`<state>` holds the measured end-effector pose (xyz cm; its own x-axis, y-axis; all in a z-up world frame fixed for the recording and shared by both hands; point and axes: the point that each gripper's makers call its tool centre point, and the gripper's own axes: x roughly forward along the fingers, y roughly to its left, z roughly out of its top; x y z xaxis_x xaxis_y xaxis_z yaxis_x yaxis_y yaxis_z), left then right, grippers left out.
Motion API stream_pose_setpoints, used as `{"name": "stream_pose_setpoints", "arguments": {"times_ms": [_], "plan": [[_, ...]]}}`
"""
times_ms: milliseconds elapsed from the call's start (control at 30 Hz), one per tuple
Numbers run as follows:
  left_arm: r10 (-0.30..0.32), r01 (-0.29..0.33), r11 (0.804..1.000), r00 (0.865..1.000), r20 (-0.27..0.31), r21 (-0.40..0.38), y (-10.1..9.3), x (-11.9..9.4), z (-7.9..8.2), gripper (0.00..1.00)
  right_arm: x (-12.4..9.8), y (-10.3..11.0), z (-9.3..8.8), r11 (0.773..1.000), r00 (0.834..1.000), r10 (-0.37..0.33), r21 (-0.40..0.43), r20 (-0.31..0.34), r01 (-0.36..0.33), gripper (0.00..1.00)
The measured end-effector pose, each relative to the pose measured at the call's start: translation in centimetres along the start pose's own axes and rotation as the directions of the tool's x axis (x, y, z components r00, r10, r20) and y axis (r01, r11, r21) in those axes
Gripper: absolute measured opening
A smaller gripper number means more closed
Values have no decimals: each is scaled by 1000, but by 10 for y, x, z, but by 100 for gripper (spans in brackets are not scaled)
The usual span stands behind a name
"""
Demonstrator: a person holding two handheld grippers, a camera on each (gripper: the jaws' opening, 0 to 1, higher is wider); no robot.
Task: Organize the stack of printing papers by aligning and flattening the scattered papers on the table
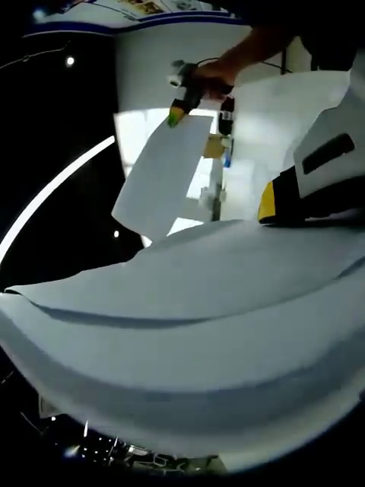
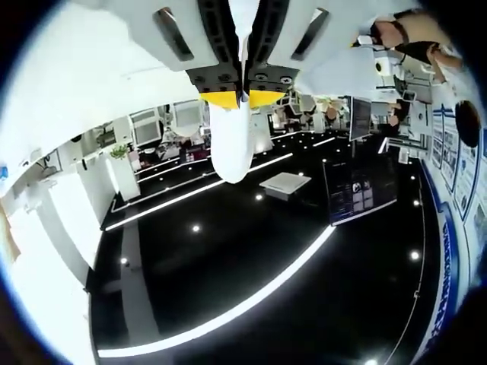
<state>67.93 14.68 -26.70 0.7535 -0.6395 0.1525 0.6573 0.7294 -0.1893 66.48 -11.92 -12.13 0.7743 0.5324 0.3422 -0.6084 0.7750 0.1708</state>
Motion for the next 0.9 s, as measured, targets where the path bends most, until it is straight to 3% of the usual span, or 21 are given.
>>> {"name": "stream_pose_setpoints", "arguments": {"times_ms": [900], "plan": [[30, -29, 1000, 999, 19, -11, 7, -2, 3, 8, 1, 9, -8, 1000, 1000, 22, 6, -14, -22, 0]]}}
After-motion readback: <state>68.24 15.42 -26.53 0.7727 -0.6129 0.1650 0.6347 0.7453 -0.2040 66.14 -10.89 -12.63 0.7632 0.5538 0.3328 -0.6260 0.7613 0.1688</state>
